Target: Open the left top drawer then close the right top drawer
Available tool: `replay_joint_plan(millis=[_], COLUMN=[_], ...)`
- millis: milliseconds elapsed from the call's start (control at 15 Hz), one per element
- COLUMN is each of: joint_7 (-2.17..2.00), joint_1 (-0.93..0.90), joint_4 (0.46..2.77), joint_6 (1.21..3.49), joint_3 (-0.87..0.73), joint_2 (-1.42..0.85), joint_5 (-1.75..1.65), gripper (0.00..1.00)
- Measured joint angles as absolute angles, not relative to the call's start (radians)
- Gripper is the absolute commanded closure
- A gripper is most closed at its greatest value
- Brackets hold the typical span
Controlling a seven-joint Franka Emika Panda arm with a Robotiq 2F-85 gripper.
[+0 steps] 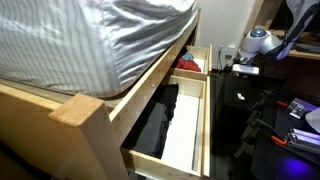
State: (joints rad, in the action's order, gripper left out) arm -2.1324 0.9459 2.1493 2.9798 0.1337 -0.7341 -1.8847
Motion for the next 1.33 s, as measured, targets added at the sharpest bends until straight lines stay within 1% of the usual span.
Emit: replay_joint_plan(millis=[200, 400, 467, 667, 867, 1067, 1333], joint_7=[-2.378, -2.596, -2.63, -2.605, -2.604, -2.604, -2.607], joint_1=[1.015, 1.081, 1.097, 1.186, 1.192, 1.194, 1.326], joint_4=[2.151, 2.151, 2.151, 2.15, 2.15, 2.148, 2.119], joint_6=[2.888, 2.793, 2.758, 2.602, 2.469, 2.461, 2.509], joint_3=[0.102, 0.11, 0.127, 0.248, 0.298, 0.313, 0.46], joint_2=[-0.739, -0.748, -0.748, -0.749, -0.749, -0.749, -0.749], joint_5=[-2.089, -2.201, -2.203, -2.071, -1.923, -1.924, -2.145], gripper=[0.0, 0.0, 0.0, 0.0, 0.0, 0.0, 0.0])
